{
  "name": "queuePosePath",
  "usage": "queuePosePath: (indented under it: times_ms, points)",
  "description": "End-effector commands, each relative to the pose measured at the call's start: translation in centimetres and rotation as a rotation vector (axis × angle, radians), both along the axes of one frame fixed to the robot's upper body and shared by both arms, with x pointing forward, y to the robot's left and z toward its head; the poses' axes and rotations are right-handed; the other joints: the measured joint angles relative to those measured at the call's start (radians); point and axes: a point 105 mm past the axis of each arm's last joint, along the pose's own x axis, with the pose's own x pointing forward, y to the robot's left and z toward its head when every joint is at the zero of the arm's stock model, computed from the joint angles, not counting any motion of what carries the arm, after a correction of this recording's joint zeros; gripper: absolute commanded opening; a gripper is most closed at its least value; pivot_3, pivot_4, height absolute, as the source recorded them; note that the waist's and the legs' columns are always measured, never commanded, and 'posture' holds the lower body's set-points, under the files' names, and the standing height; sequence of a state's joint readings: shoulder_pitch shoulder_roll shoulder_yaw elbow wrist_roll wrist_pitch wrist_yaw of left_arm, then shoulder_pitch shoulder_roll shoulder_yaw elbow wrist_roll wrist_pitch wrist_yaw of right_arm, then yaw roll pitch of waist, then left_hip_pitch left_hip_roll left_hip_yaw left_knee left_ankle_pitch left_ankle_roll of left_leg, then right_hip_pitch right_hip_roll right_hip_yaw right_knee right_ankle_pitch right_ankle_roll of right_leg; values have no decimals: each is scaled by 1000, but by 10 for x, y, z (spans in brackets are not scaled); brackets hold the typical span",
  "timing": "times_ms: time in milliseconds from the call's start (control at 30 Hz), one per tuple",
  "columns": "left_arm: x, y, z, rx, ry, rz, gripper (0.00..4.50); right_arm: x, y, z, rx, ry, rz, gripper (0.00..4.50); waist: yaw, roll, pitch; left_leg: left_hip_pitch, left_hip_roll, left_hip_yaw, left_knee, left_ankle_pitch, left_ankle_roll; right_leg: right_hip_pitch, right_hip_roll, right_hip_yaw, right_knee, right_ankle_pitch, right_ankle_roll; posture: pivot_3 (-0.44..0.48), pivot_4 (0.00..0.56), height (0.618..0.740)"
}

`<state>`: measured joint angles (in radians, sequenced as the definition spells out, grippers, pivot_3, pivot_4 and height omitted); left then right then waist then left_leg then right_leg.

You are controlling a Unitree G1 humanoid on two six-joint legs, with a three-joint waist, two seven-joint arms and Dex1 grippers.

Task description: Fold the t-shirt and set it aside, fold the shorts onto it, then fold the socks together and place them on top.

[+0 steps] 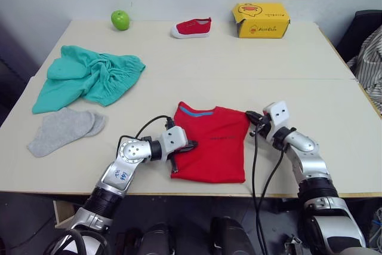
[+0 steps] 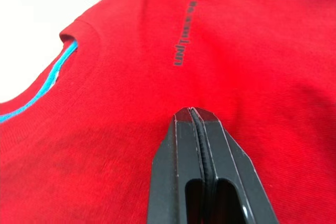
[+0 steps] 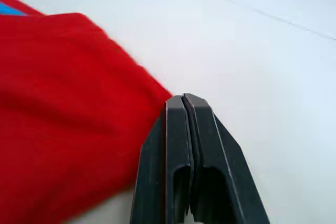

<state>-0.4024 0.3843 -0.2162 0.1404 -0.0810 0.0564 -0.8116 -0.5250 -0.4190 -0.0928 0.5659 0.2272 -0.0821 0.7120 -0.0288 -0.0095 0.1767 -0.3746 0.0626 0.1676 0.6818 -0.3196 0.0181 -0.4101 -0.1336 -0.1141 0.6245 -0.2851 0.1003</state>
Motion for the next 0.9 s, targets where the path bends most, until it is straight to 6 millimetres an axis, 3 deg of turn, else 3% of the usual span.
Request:
queuePosePath:
  times_ms: [33, 100, 233, 367, 533, 700, 800, 900]
  points:
    - [8, 4, 27, -141, -22, 4, 20, -9, 25, 43, 91, -148, 155, 0, -1, 1, 1, 0, 0, 0, 0, 0, 0, -1, 0, 0, 0, 0, 0, 0, 150, 740]
    - [16, 5, 38, -190, -36, 26, 20, -20, 47, 48, 82, -167, 263, 0, -2, 1, 1, -1, 0, 1, 0, 0, 0, -3, 0, 1, 2, 0, 0, 0, 150, 740]
    - [35, 10, 28, -91, -69, 98, 20, -38, 89, 24, -37, -126, 416, 0, 0, 1, 1, -1, 1, 1, -1, 0, -1, -2, 1, 0, 2, 0, 0, 0, 150, 740]
    - [52, 12, 16, -30, -72, 192, 20, -40, 105, 2, -122, -93, 428, 0, 1, 1, 1, -2, 0, 3, -1, -1, 0, -3, 1, 0, 2, 0, 0, 0, 150, 740]
    - [61, 20, 1, 25, -36, 272, 20, -26, 88, -4, -97, -72, 329, 0, 1, 0, 1, -4, 0, 3, 0, -2, 0, -3, 1, 0, 1, 1, 1, 0, 150, 740]
    - [55, 23, -10, 80, -18, 291, 20, -6, 40, -6, -72, -13, 170, 0, 0, 0, 1, -1, 0, 3, 0, -1, 0, -1, 1, 0, 1, 1, 1, 0, 150, 740]
    - [51, 21, -8, 68, -28, 273, 20, 2, 17, 2, -63, -43, 86, 0, 1, 0, 1, 0, 1, 3, 0, -2, 0, -1, 1, 1, 1, 1, 1, 0, 150, 740]
    - [49, 16, 16, -6, -89, 248, 20, 4, 0, 24, -20, -109, 43, 0, 0, 0, 1, 0, 1, 4, -1, -1, 0, -1, 1, 1, 1, 1, 1, 0, 150, 740]
